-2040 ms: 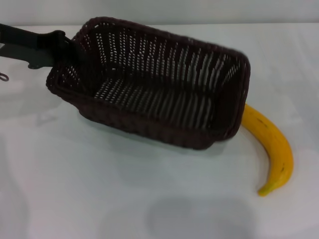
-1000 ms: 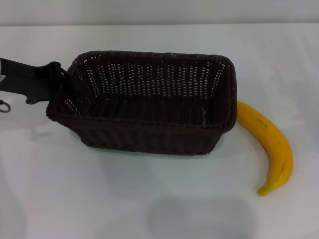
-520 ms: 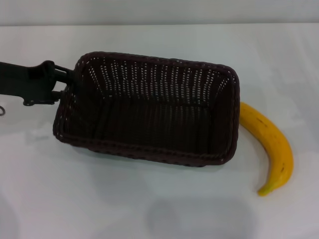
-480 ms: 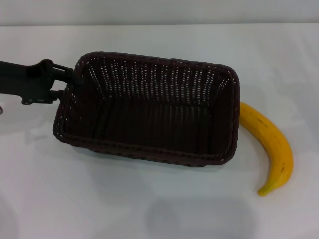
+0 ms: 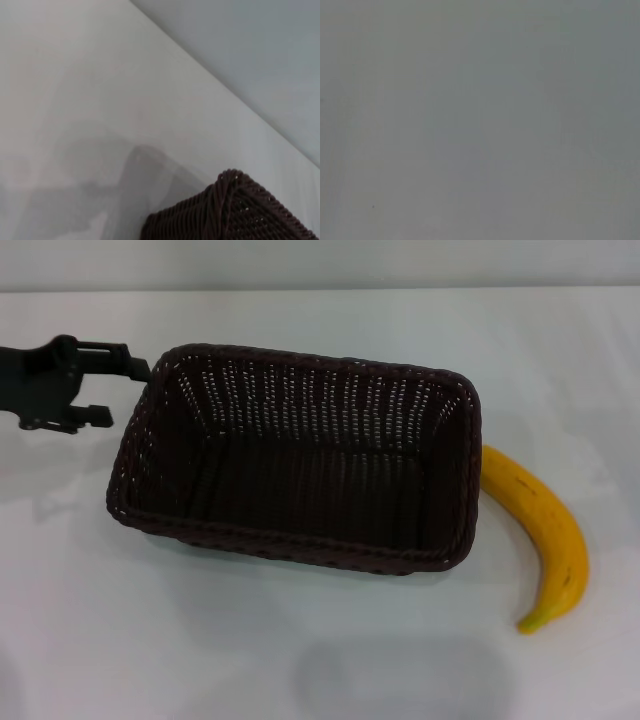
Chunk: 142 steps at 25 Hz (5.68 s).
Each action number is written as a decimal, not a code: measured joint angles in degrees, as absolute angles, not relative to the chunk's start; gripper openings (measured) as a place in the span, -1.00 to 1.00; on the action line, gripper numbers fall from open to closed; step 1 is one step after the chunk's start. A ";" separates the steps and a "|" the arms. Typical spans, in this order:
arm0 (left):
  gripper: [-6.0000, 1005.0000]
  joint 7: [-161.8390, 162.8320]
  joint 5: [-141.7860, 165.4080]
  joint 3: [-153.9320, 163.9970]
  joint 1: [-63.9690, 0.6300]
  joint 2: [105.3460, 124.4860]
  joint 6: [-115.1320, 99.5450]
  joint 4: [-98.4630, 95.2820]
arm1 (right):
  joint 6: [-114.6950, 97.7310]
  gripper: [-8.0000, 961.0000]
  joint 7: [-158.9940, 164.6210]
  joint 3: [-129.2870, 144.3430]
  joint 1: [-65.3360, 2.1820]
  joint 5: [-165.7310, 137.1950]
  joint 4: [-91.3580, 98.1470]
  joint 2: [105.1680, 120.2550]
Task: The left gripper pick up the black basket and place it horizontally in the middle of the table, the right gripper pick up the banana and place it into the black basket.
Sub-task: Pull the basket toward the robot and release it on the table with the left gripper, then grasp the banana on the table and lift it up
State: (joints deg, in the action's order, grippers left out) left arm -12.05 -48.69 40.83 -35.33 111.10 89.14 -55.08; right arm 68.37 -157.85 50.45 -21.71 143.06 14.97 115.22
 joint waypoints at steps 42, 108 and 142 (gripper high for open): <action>0.78 -95.17 -97.20 24.44 -18.84 116.45 81.25 -41.75 | 69.45 0.55 -61.74 50.42 -14.74 68.11 73.86 105.67; 0.78 -108.55 -102.83 24.34 -17.38 116.29 80.07 -35.60 | 94.01 0.71 -6.63 87.11 -42.52 25.08 68.48 115.77; 0.78 -108.15 -104.12 23.11 -16.53 116.46 80.30 -35.85 | 89.52 0.03 -25.23 63.20 -41.20 16.04 71.34 114.58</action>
